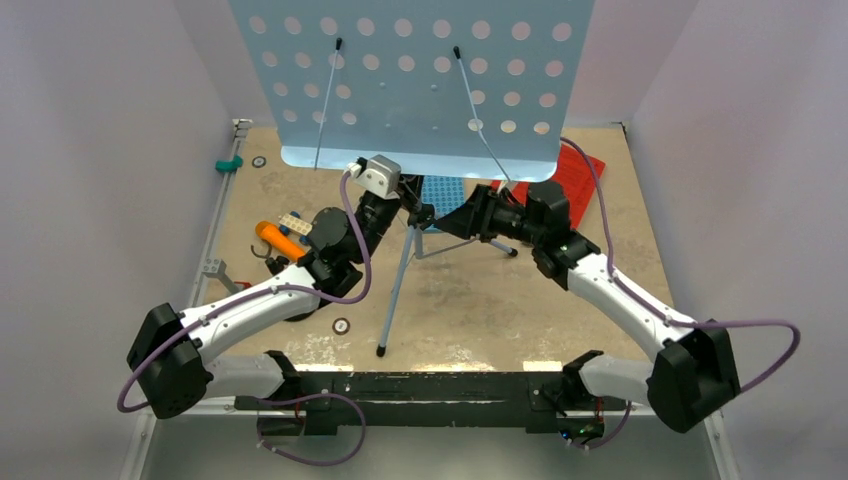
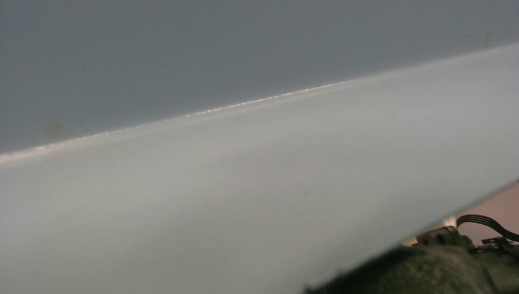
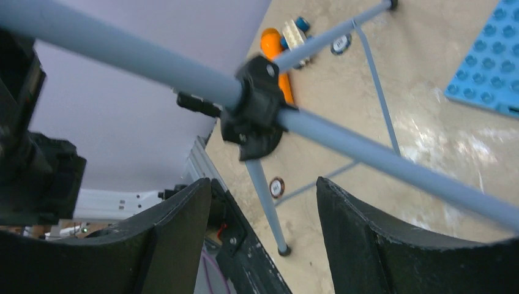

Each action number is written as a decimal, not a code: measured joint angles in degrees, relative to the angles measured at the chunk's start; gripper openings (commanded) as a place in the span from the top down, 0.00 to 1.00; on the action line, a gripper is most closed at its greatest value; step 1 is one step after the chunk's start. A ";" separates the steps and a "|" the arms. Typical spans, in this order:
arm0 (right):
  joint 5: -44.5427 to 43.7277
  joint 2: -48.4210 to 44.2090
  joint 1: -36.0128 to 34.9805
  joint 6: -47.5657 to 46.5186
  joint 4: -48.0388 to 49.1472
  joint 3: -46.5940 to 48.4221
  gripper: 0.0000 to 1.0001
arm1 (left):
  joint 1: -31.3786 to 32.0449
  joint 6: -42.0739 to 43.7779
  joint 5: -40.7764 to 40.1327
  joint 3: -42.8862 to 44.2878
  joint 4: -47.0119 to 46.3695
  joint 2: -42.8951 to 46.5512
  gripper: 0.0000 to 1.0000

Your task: Pack up the instrument practice props

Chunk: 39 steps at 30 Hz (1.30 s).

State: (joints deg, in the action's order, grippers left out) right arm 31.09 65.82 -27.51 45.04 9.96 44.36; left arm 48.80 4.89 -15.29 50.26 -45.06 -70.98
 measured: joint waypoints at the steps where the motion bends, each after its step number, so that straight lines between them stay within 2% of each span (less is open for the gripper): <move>1: 0.00 1.73 -0.37 0.13 -0.13 1.73 0.36 | 0.00 0.02 0.09 -0.15 -0.09 0.13 1.00; 5: 0.17 7.28 -1.97 0.07 -0.61 8.44 0.44 | 0.00 0.09 0.28 -0.42 -0.35 0.31 1.00; 9: 0.66 9.62 -2.84 -0.07 -1.84 11.04 0.48 | -0.07 0.15 0.28 -0.50 -0.42 0.37 1.00; 12: 0.98 10.34 -2.82 -0.24 -3.48 12.04 0.48 | -0.15 0.17 0.24 -0.57 -0.52 0.39 1.00; 17: 1.42 10.40 -3.69 -0.66 -6.93 12.31 0.38 | -0.17 0.17 0.33 -0.79 -0.94 0.39 1.00; 20: 1.42 10.12 -4.42 -0.87 -8.79 12.17 0.38 | -0.17 0.22 0.42 -1.07 -1.36 0.39 1.00; 28: 1.42 9.35 -4.85 0.02 -8.79 10.51 0.45 | -0.17 0.20 0.66 -1.44 -2.12 0.44 1.00; 36: 2.01 14.43 -4.85 1.90 -7.04 12.22 0.65 | -0.17 0.13 0.83 -1.60 -2.08 0.63 1.00; 39: 2.19 14.64 -5.09 2.14 -5.99 12.61 0.63 | -0.26 0.07 1.09 -1.97 -2.19 0.98 1.00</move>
State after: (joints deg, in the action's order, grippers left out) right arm 33.28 80.47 -32.60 47.18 3.97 56.97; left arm 48.53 4.95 -14.20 48.29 -47.24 -70.00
